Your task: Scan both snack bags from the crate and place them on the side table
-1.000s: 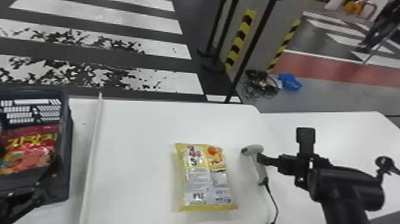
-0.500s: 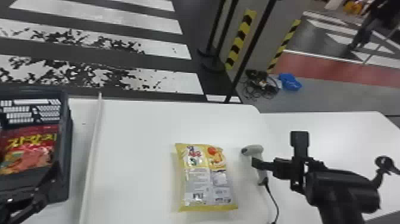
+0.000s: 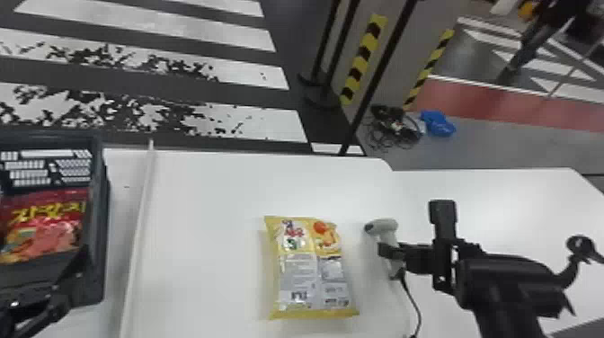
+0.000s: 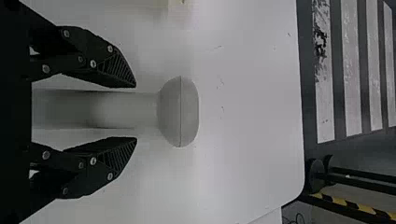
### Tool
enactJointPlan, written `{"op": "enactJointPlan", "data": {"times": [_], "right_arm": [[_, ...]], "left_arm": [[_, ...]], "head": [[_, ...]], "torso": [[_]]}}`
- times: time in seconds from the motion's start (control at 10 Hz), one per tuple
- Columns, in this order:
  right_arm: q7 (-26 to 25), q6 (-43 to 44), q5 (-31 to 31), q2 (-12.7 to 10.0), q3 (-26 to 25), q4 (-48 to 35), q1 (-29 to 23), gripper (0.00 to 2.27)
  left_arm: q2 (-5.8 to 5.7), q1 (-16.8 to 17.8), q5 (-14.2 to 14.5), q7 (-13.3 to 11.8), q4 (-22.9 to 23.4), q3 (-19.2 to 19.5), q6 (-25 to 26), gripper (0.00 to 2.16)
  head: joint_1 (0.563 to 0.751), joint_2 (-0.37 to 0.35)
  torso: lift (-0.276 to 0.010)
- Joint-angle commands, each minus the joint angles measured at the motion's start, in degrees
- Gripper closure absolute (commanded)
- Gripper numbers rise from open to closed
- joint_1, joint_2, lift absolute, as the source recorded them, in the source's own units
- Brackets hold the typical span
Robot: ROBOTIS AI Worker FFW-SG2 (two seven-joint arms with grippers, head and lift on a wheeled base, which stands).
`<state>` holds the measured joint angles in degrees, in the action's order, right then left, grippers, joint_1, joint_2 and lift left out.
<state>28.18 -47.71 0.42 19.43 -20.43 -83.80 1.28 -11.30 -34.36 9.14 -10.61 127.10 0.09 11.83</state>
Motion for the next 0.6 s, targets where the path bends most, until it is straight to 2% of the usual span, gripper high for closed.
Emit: {"op": "enactJointPlan", "data": {"times": [0.0,0.3,0.5], "right_arm": [[0.03,-1.3,0.11,-0.01,-0.23,-1.1,-0.58,2.26],[-0.06,-3.41,0.02,-0.8,-1.37,-4.97,-2.77,2.26],[-0.41,-10.09,-0.07,-2.82,-3.39,-12.18,-5.68,2.26]], "left_arm": [[-0.12,-0.09,0.09,0.15,-0.1,0.0,-0.09,0.07],[-0.47,-0.27,0.35,0.42,-0.45,0.0,-0.26,0.07],[-1.0,-0.27,0.7,0.94,-0.62,0.0,-0.44,0.07]], "head": [[0.695,-0.35],[0.695,-0.35],[0.695,-0.35]], "torso": [[-0.095],[-0.095],[-0.095]]}}
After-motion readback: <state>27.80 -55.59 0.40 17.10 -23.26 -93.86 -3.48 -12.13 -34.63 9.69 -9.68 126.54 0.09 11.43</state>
